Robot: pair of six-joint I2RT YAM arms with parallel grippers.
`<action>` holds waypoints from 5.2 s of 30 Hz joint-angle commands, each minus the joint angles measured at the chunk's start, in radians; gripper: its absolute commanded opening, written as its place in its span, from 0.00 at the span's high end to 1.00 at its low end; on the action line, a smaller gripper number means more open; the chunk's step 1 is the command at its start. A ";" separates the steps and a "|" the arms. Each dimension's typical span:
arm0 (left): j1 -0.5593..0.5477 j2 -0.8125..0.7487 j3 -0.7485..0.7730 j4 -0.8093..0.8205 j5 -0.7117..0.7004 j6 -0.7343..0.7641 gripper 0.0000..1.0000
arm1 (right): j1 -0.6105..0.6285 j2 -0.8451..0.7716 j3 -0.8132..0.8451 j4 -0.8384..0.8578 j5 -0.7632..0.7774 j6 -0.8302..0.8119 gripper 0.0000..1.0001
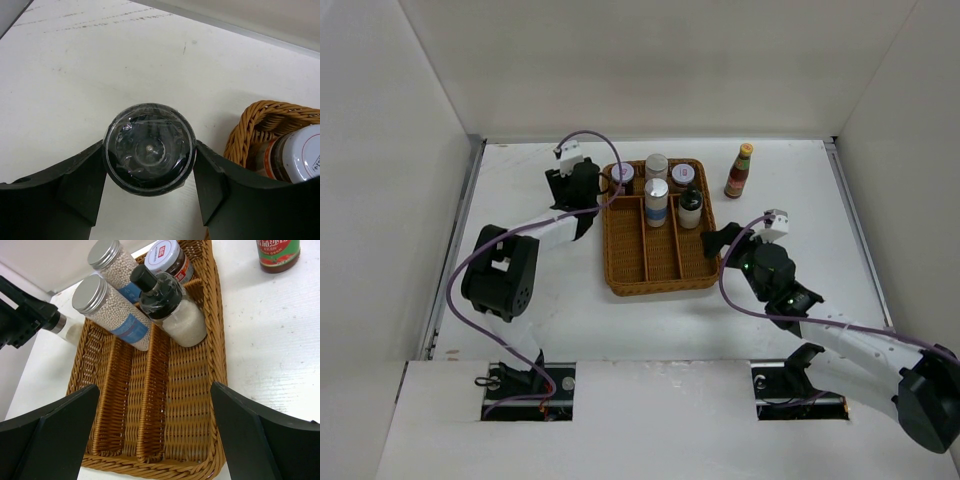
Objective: Organize the condiment bottles
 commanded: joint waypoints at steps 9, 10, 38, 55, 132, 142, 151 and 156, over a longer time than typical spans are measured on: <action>-0.044 -0.402 -0.139 0.062 -0.008 0.041 0.62 | 0.010 -0.021 -0.007 0.079 -0.002 0.000 0.00; -0.065 -0.441 -0.145 0.050 -0.004 0.041 0.62 | 0.010 -0.021 -0.007 0.079 -0.002 0.000 0.00; -0.294 -0.163 -0.044 0.174 0.075 -0.026 0.63 | 0.011 -0.059 -0.026 0.075 0.018 -0.002 0.00; -0.320 -0.117 -0.120 0.298 -0.024 0.049 0.25 | 0.005 -0.073 -0.026 0.058 0.047 -0.009 0.00; 0.065 -0.795 -0.893 0.393 0.429 -0.514 0.22 | -0.110 0.268 0.815 -0.149 0.245 -0.571 0.69; 0.080 -0.786 -0.887 0.382 0.443 -0.516 0.22 | 0.240 0.252 0.754 -0.125 0.231 -0.545 0.69; 0.070 -0.781 -0.884 0.385 0.446 -0.516 0.22 | 0.336 0.389 0.614 0.093 0.260 -0.520 0.69; 0.065 -0.772 -0.883 0.391 0.435 -0.513 0.21 | 0.340 0.436 0.591 0.096 0.264 -0.517 0.70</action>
